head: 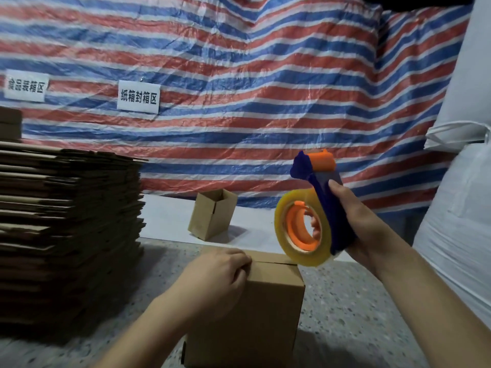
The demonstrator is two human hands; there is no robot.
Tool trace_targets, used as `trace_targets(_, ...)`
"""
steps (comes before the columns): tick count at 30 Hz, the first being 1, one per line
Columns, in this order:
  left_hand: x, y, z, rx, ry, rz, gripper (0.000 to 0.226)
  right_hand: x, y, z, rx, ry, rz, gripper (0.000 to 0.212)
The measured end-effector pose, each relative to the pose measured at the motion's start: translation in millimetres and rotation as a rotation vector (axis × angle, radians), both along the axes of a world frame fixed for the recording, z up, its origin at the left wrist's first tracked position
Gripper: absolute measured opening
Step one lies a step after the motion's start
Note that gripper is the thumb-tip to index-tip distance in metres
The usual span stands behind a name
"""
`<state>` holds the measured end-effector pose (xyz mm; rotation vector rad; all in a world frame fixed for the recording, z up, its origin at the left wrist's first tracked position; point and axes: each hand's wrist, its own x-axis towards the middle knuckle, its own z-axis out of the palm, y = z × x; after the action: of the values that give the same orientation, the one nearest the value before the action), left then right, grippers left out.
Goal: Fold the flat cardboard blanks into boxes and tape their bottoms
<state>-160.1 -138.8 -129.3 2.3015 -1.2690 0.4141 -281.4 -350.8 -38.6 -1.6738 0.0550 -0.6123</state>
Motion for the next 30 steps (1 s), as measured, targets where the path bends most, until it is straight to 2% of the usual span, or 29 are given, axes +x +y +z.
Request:
trace_targets(8,0,-1,4,0.062,0.026,0.004,0.036,34,-7,-4,0.127,0.104,0.185,0.074)
trace_targets(13,-1,1,6,0.064,0.051,0.006,0.035,39,-9,-9,0.068,0.186,0.194,0.06)
trace_targets(16,-3,1,9,0.053,0.108,-0.004,0.034,41,-6,-5,0.019,0.215,0.182,0.066)
trace_targets(20,-1,3,26,-0.169,0.388,-0.03,0.038,44,-5,0,-0.019,0.246,0.208,0.065)
trace_targets(23,4,5,56,-0.426,0.364,-0.047,0.031,46,-7,2,-0.043,0.261,0.242,0.068)
trace_targets(26,13,5,92,-0.637,0.442,-0.051,0.043,49,-8,4,-0.077,0.268,0.282,0.069)
trace_targets(30,18,-2,128,-0.597,0.668,-0.072,0.06,53,-9,8,-0.11,0.265,0.31,0.066)
